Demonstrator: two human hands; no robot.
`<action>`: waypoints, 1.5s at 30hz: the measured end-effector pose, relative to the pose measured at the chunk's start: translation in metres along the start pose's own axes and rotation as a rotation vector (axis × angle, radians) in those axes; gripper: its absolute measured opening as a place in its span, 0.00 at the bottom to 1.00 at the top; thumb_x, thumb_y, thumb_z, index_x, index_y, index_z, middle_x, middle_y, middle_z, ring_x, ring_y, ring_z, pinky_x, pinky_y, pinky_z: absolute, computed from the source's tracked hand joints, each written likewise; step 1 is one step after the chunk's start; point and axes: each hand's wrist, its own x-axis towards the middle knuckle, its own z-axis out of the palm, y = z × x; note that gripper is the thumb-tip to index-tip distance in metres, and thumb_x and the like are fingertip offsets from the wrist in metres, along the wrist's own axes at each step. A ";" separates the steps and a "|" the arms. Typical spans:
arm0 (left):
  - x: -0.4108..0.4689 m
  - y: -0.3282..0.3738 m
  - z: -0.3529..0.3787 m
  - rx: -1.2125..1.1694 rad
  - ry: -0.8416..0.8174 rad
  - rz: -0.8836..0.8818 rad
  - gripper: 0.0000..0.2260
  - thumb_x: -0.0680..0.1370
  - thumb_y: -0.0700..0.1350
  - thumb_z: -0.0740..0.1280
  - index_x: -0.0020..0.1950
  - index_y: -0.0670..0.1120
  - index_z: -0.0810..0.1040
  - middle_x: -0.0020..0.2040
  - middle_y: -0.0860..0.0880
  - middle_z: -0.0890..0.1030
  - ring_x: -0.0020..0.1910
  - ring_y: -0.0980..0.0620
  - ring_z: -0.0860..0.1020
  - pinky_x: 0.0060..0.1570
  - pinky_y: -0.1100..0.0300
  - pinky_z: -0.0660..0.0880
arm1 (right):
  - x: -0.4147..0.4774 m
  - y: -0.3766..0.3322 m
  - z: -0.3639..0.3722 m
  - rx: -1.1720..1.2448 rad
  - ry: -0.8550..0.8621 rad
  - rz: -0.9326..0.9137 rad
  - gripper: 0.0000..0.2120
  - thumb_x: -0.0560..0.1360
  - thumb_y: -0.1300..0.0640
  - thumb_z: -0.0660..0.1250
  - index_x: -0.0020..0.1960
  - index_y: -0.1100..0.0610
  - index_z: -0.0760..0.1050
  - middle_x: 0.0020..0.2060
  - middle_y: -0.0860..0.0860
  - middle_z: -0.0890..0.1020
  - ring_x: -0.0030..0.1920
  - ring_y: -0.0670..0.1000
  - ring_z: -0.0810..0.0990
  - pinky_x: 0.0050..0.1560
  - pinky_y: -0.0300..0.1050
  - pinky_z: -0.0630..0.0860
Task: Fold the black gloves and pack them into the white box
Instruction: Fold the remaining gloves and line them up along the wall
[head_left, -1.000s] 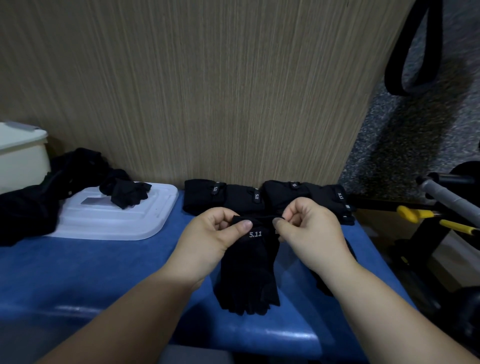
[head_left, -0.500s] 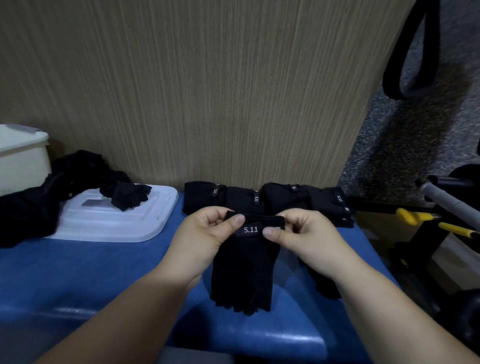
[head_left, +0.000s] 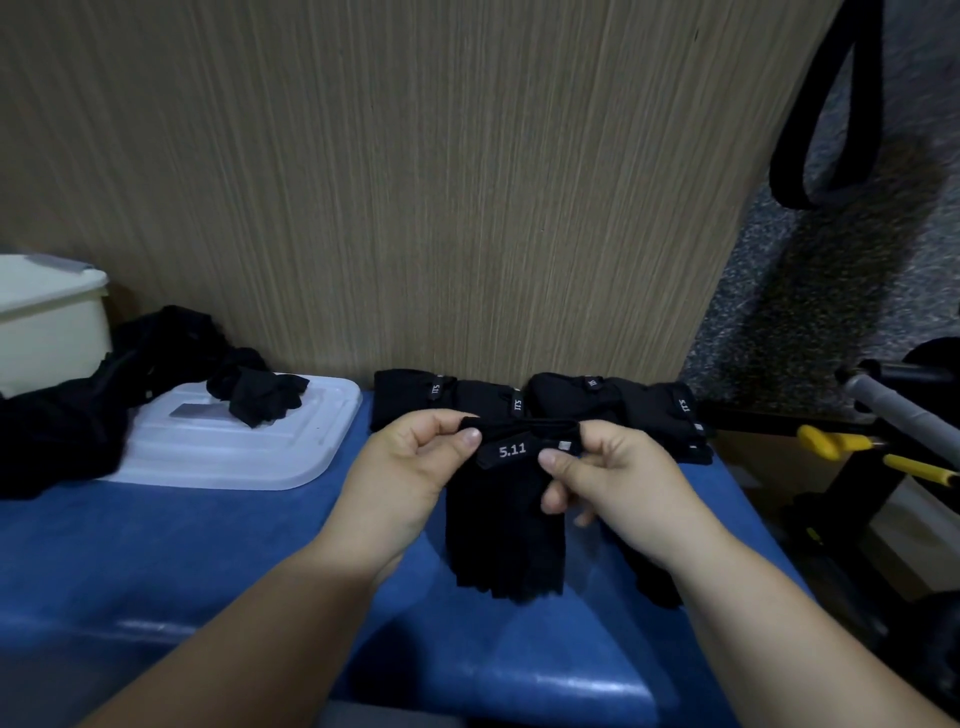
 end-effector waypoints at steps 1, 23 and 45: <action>0.001 -0.001 -0.001 0.027 0.054 0.014 0.04 0.76 0.41 0.68 0.48 0.46 0.82 0.44 0.48 0.85 0.44 0.54 0.81 0.50 0.61 0.75 | 0.001 0.001 0.000 0.034 0.033 -0.008 0.03 0.77 0.59 0.67 0.45 0.53 0.78 0.31 0.51 0.84 0.37 0.48 0.84 0.32 0.38 0.75; -0.007 -0.025 0.009 0.037 -0.089 -0.306 0.27 0.75 0.29 0.66 0.68 0.48 0.62 0.49 0.45 0.84 0.44 0.52 0.83 0.37 0.62 0.78 | -0.008 0.028 0.003 0.172 0.029 0.106 0.05 0.72 0.56 0.72 0.47 0.48 0.80 0.43 0.51 0.81 0.41 0.47 0.78 0.42 0.41 0.76; -0.006 -0.058 0.001 1.226 -0.453 0.206 0.23 0.81 0.57 0.56 0.76 0.58 0.59 0.75 0.63 0.57 0.76 0.61 0.50 0.75 0.58 0.49 | -0.019 0.037 0.005 -0.706 0.195 -0.022 0.24 0.72 0.49 0.71 0.66 0.49 0.70 0.49 0.44 0.80 0.50 0.42 0.78 0.46 0.27 0.68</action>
